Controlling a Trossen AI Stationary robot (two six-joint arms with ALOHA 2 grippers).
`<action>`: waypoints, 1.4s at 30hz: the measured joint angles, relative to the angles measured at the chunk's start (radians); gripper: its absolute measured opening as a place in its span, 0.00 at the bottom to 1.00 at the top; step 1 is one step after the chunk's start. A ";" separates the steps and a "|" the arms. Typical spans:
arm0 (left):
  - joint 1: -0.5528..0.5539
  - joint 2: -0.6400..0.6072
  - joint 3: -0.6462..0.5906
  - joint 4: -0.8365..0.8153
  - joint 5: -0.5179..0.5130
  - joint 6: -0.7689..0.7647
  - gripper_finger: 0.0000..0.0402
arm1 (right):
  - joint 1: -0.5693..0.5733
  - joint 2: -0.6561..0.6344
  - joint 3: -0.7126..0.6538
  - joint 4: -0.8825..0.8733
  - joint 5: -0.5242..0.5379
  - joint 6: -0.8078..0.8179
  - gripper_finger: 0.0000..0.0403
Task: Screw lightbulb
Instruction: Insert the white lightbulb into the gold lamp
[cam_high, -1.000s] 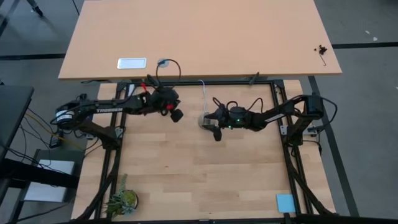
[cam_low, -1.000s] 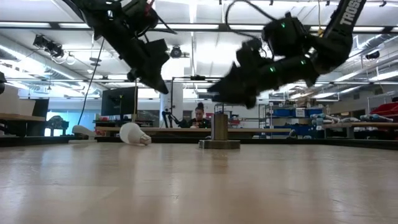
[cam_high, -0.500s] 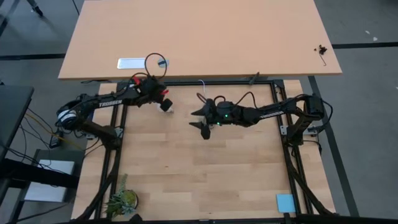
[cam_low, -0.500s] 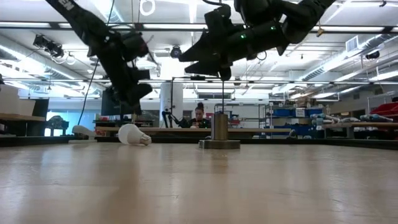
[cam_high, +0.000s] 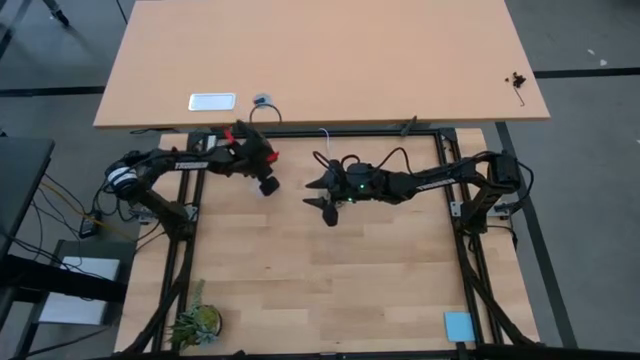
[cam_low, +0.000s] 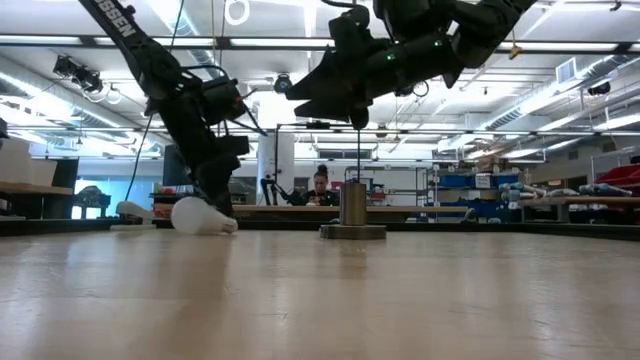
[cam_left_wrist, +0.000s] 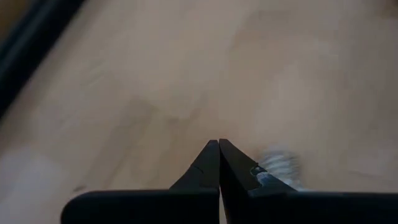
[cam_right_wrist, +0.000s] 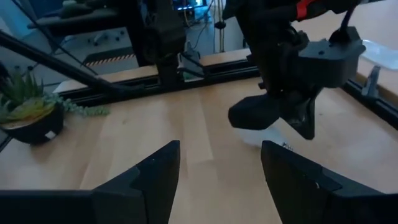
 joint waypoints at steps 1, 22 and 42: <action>-0.013 0.000 0.000 0.003 0.012 0.001 0.00 | 0.002 0.000 0.000 -0.001 -0.003 0.000 0.57; -0.180 -0.088 0.000 0.059 -0.058 0.201 0.01 | 0.014 0.000 0.000 -0.059 -0.086 0.015 0.58; -0.132 0.118 0.043 0.169 0.117 0.336 0.02 | 0.015 0.000 0.000 -0.051 -0.116 -0.015 0.56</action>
